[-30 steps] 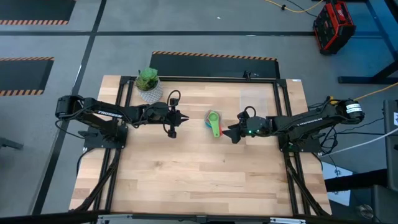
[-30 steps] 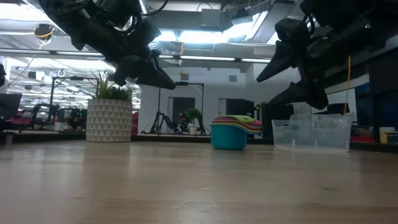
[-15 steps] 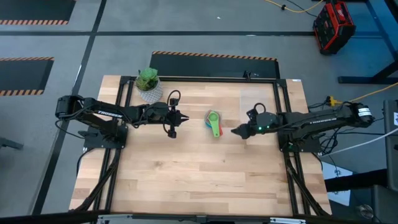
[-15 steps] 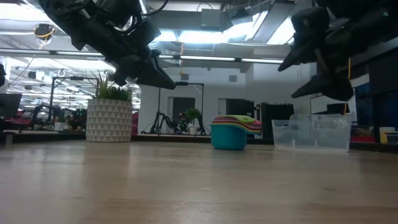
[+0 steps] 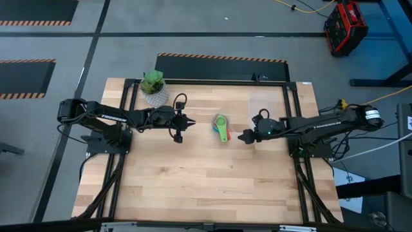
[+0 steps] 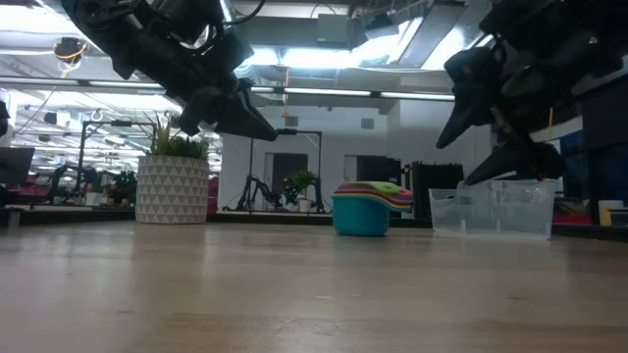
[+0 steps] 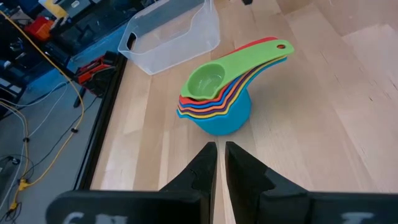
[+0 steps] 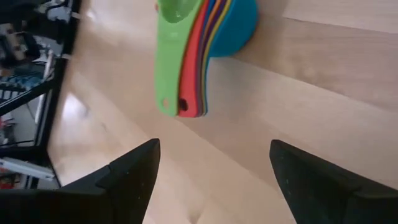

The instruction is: Nest measuring cups in basket

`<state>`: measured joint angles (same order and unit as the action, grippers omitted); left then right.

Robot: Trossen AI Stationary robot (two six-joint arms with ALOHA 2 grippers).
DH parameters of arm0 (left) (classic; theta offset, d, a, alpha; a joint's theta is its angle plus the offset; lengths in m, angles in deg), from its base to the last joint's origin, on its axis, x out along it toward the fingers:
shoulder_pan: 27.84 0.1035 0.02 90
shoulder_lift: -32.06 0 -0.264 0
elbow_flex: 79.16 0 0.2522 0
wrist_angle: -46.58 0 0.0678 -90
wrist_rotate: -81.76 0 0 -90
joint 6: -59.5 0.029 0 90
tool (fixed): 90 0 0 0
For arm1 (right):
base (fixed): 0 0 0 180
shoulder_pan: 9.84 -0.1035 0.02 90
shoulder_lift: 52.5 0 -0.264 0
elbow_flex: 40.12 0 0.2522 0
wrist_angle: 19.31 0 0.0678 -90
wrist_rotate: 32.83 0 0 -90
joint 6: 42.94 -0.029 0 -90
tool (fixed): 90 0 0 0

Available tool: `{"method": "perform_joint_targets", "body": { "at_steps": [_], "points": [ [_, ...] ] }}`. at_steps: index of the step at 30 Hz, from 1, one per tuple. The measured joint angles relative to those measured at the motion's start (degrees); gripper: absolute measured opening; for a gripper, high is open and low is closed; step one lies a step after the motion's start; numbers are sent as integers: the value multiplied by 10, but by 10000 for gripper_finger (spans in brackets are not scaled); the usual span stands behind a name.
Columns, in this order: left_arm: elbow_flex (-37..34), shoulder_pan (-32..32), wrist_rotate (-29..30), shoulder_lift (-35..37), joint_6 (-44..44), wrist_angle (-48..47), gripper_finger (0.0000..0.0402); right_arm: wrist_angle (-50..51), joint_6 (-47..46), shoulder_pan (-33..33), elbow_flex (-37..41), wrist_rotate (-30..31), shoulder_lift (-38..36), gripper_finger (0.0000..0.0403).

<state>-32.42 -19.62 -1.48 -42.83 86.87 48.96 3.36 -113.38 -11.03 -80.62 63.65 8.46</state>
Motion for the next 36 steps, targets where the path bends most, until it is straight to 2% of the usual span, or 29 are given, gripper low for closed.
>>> {"method": "perform_joint_targets", "body": {
  "at_steps": [10,36],
  "points": [
    [0,0,0,0,0,0,27,-85,18,32,0,-3,71,307],
    [0,0,0,0,0,0,27,-290,21,44,0,-6,218,307]
  ]
}}
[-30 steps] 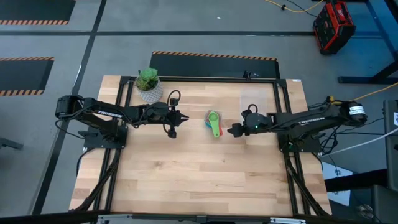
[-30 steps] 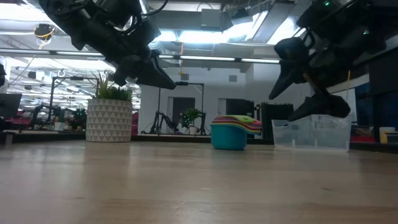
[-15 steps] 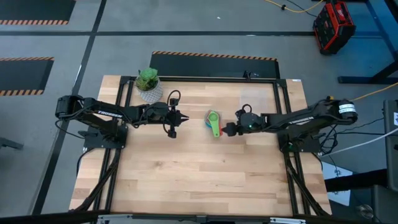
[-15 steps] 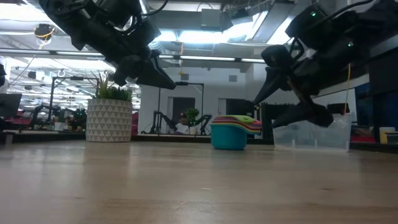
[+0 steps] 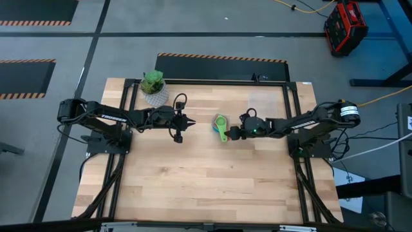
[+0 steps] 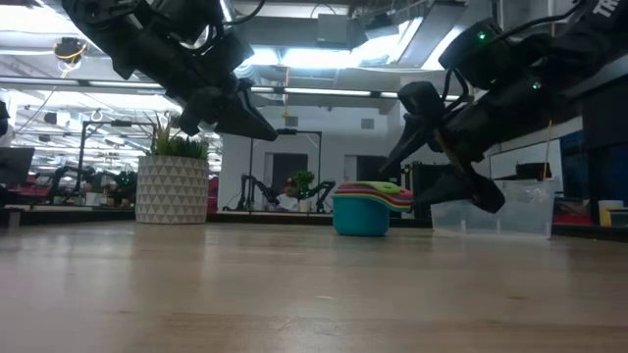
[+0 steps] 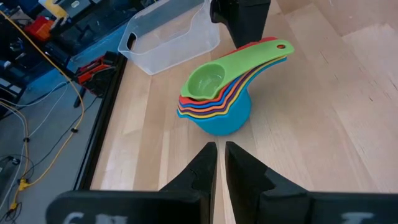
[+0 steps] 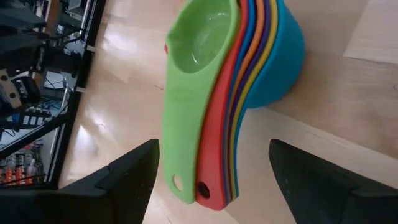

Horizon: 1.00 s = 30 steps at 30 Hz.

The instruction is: Nest measuring cups in basket

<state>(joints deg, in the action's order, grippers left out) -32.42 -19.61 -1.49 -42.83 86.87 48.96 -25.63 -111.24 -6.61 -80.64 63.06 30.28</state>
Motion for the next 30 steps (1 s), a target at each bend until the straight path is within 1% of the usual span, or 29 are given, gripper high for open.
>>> {"method": "perform_joint_targets", "body": {
  "at_steps": [4,12,18,21,27,30],
  "points": [
    [0,0,0,0,0,0,27,-21,9,5,0,-11,15,307],
    [0,0,0,0,0,0,27,-50,12,7,0,-12,31,307],
    [0,0,0,0,0,0,27,-50,14,7,0,-10,32,307],
    [0,0,0,0,0,0,27,-65,14,7,0,-10,48,307],
    [0,0,0,0,0,0,27,-152,13,7,0,-10,97,307],
    [0,0,0,0,0,0,27,-178,13,9,0,-11,114,307]
  ]
}}
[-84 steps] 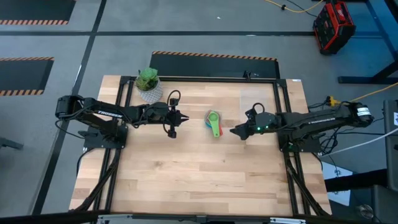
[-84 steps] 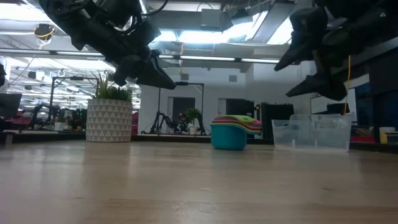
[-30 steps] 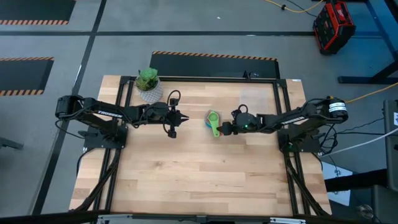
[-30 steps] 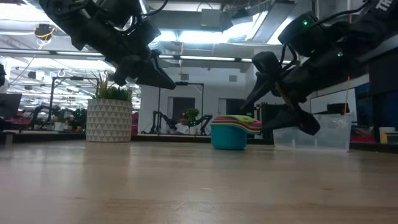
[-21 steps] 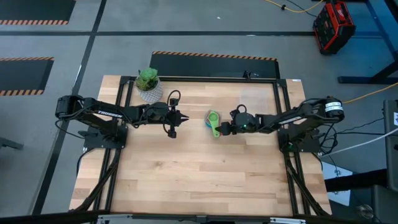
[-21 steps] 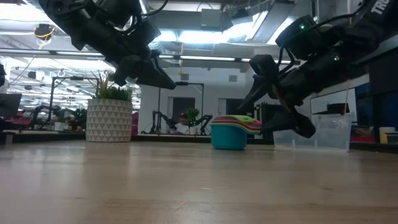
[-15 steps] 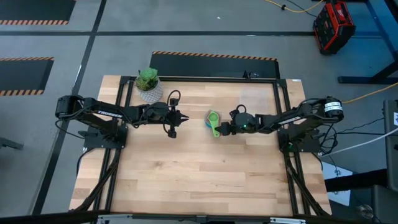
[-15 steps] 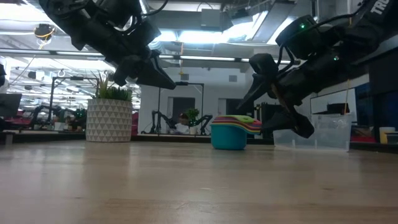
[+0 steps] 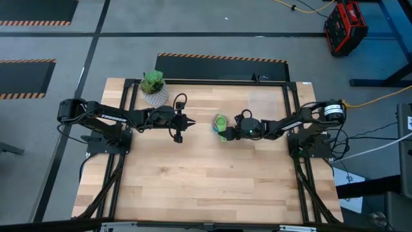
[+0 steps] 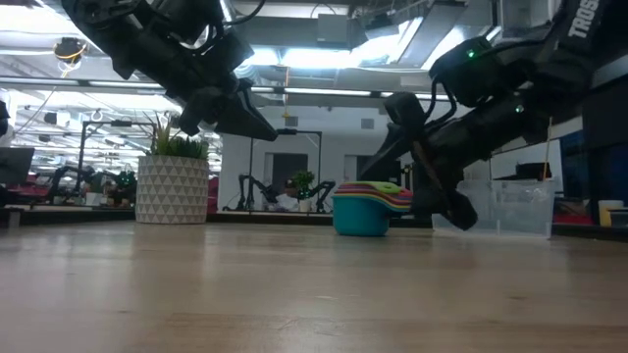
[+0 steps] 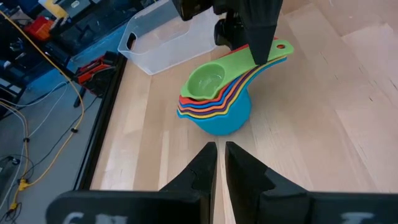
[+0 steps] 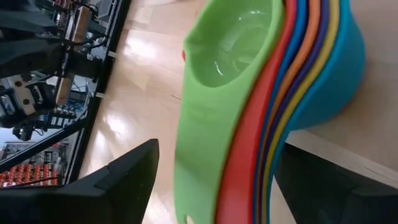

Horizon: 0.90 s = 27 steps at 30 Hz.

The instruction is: Nest measuring cups in basket

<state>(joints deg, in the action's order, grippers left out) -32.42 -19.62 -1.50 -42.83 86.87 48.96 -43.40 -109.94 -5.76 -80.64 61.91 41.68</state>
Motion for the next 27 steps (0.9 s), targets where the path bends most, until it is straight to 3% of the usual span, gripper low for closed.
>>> {"method": "perform_joint_targets", "body": {
  "at_steps": [7,21,27],
  "points": [
    [0,0,0,0,0,0,27,-53,-2,3,0,-19,31,307],
    [0,0,0,0,0,0,27,-47,0,3,0,-19,31,306],
    [0,0,0,0,0,0,27,-41,0,3,0,-19,31,274]
  ]
}}
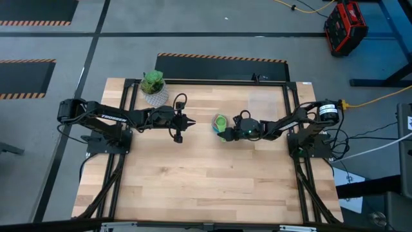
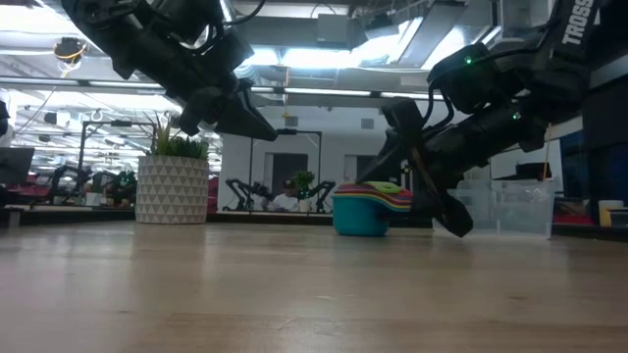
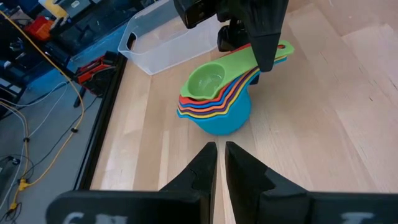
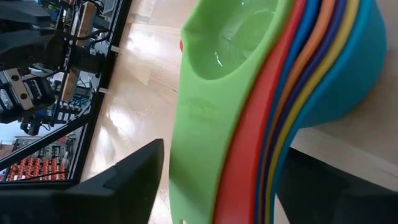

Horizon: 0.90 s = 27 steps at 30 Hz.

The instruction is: Nest measuring cups in basket

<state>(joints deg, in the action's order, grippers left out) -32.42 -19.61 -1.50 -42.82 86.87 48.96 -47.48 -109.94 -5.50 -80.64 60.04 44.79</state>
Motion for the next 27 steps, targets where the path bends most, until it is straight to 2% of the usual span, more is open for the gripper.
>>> {"method": "perform_joint_targets", "body": {
  "at_steps": [10,16,20,27],
  "points": [
    [0,0,0,0,0,0,27,2,0,0,0,-1,0,159],
    [0,0,0,0,0,0,28,1,0,0,0,-1,0,104],
    [0,0,0,0,0,0,27,1,2,0,0,0,0,84],
    [0,0,0,0,0,0,27,2,16,0,0,-2,-8,79]
  ]
}}
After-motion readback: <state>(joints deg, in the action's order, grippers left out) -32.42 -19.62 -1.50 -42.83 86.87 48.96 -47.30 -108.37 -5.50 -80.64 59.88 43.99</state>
